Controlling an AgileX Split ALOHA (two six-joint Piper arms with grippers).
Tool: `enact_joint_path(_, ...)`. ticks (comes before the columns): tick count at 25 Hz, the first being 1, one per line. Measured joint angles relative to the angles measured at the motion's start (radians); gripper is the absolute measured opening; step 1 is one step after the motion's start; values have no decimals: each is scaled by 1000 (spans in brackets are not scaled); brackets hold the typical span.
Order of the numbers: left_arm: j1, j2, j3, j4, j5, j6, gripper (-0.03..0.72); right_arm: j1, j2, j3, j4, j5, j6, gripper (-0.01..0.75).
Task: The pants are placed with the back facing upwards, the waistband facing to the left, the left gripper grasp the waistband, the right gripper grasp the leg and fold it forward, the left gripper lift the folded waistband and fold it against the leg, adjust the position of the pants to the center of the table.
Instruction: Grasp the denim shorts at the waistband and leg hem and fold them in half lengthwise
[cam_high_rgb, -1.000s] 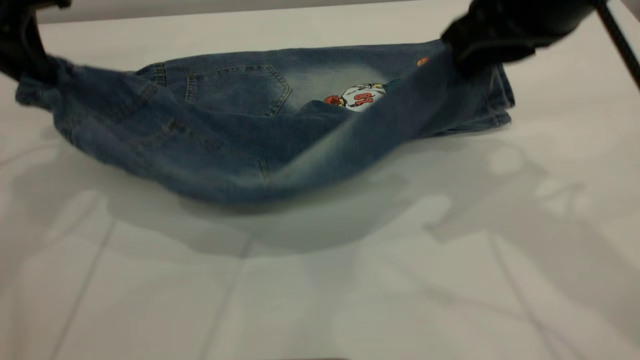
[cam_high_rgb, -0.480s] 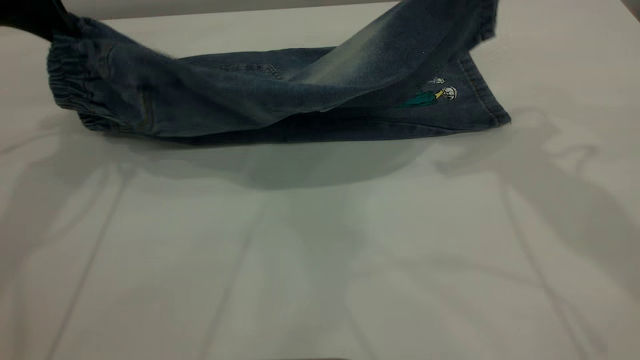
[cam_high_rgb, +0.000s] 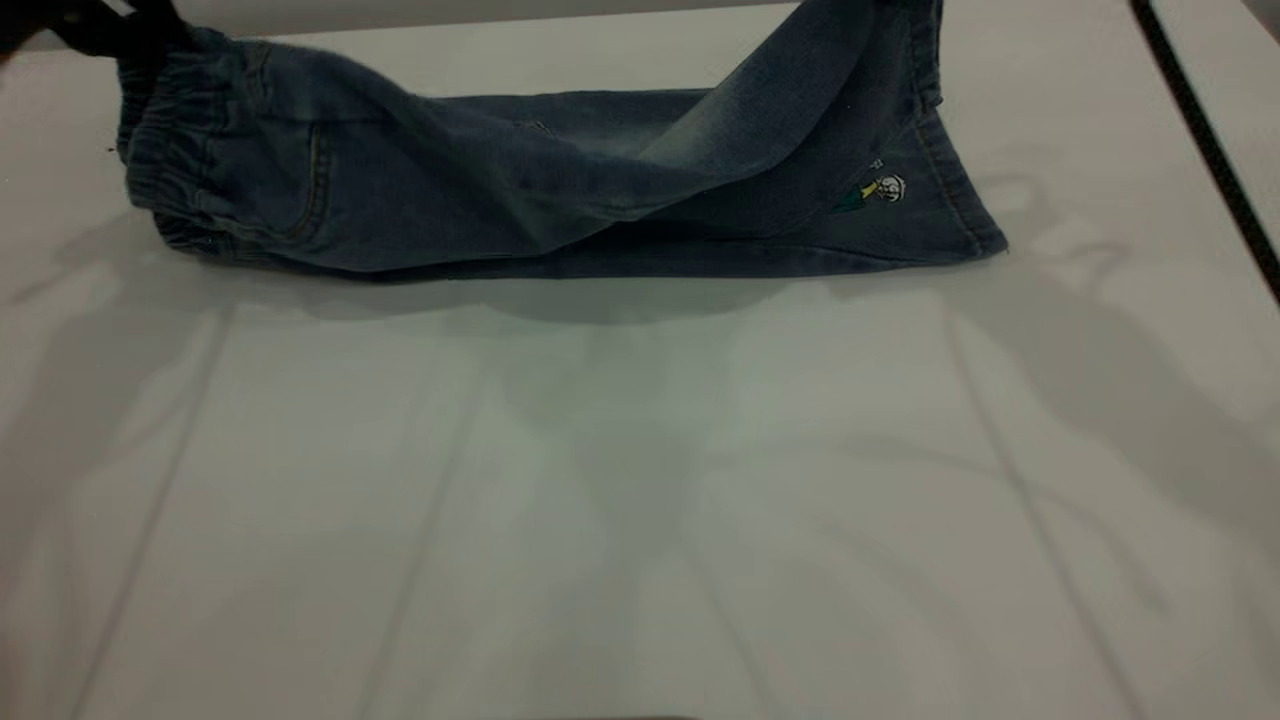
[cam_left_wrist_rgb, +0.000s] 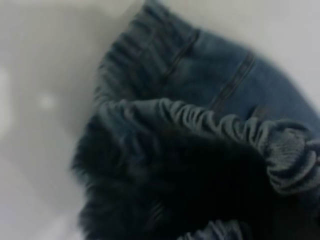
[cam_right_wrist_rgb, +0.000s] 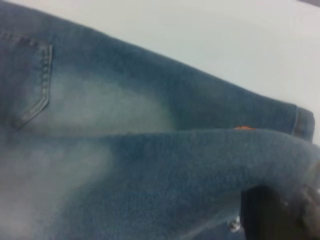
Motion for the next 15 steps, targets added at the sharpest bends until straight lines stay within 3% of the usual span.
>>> enact_joint_path(15,0,129,-7,-120,-310,-15,46,-9,140,-44,104,-287,0,30)
